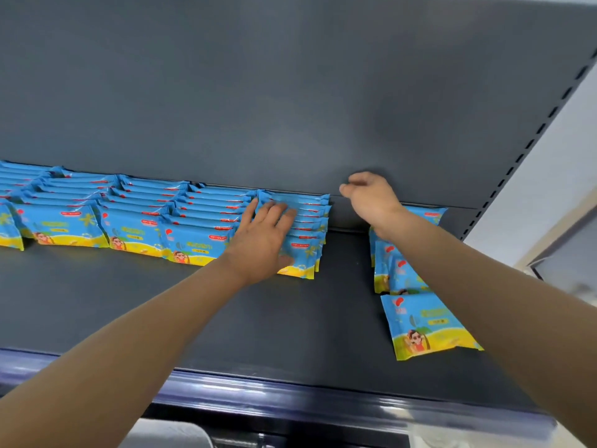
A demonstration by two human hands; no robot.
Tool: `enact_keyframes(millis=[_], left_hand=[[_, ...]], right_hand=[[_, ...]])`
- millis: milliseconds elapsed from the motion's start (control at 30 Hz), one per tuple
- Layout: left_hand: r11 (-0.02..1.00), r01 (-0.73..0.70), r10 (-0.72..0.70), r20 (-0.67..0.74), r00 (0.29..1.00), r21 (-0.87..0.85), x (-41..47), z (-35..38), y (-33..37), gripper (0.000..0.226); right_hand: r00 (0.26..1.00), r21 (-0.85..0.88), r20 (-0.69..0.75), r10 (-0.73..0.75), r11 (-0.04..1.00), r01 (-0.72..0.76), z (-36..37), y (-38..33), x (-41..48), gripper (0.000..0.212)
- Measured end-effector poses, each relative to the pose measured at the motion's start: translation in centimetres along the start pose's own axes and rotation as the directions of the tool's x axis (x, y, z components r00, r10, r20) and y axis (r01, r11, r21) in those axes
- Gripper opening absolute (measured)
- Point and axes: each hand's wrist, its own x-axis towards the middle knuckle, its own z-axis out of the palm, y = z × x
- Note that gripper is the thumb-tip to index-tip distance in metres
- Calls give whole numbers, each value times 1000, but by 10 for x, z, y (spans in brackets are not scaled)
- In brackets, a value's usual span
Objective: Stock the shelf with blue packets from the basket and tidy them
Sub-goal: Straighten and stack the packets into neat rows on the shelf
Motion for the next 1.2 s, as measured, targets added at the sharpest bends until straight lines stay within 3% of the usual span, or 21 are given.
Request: enact_keyframes(millis=[100, 200, 333, 433, 533, 600, 900, 1033, 1200], left_hand=[[988, -120, 104, -144, 984, -102, 18, -12, 28, 62], [946, -225, 183, -191, 964, -232, 38, -19, 69, 50], [871, -298, 303, -50, 952, -390, 47, -13, 118, 44], [884, -274, 337, 111, 935, -379, 47, 0, 144, 60], [935, -256, 317, 260, 912, -244, 43, 12, 161, 93], [953, -261, 297, 287, 911, -156, 40, 18, 170, 103], [972, -4, 106, 425, 899, -233, 43, 23, 194, 82], [983, 28, 40, 362, 931, -180, 45, 27, 192, 79], [959, 134, -60, 285, 957, -249, 51, 29, 187, 84]], right_hand=[[998, -110, -25, -63, 992, 60, -23, 4, -5, 41], [996, -252, -41, -76, 966, 63, -57, 19, -7, 38], [994, -490, 108, 13, 871, 42, -104, 48, -9, 44], [969, -588, 198, 149, 809, -4, -129, 74, -5, 64], [897, -531, 340, 282, 845, -64, -147, 97, 5, 82], [851, -480, 424, 310, 874, -79, -153, 108, 11, 87], [734, -382, 606, 306, 922, -69, -155, 131, 33, 55], [769, -346, 589, 249, 938, -39, -151, 136, 37, 49], [789, -295, 577, 208, 955, -36, -147, 140, 39, 41]])
